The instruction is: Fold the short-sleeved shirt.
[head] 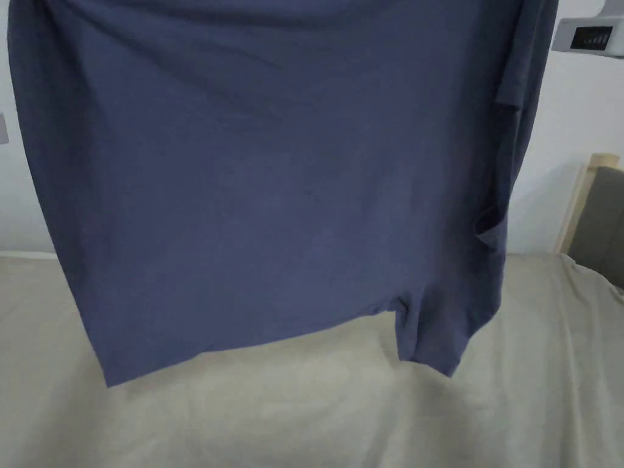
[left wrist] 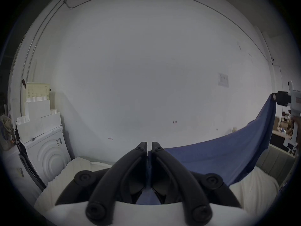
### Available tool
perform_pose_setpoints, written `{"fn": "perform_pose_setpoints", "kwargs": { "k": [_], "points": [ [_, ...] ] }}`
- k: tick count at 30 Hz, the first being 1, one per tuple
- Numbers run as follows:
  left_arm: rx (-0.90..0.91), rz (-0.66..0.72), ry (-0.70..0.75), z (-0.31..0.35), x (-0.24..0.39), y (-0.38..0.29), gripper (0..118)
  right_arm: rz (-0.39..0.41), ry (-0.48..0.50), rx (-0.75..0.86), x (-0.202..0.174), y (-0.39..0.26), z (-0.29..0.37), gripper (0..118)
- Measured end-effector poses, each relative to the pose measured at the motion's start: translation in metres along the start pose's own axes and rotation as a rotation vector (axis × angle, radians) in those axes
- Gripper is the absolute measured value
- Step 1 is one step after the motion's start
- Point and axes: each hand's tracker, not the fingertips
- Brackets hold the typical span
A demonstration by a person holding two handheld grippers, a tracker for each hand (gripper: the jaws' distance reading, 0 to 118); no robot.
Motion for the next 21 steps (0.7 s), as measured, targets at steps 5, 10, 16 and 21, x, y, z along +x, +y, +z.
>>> {"fn": "perform_pose_setpoints", "kwargs": {
  "k": [5,10,16,21],
  "points": [
    [-0.201,-0.029,-0.054,-0.006,0.006,-0.079,5,-0.053,0.062,-0.176,0.013,-0.086,0.004,1],
    [-0.451,0.037,-0.118,0.014,0.016,-0.214,5,-0.120,0.149,-0.414,0.026,-0.239,0.043,1],
    [-0.716,0.181,-0.143,0.081,0.020,-0.376,5,-0.187,0.160,-0.724,0.035,-0.425,0.140,1],
    [-0.835,0.259,-0.147,0.152,0.002,-0.457,5,-0.208,0.173,-0.822,0.053,-0.486,0.224,1]
  ]
}}
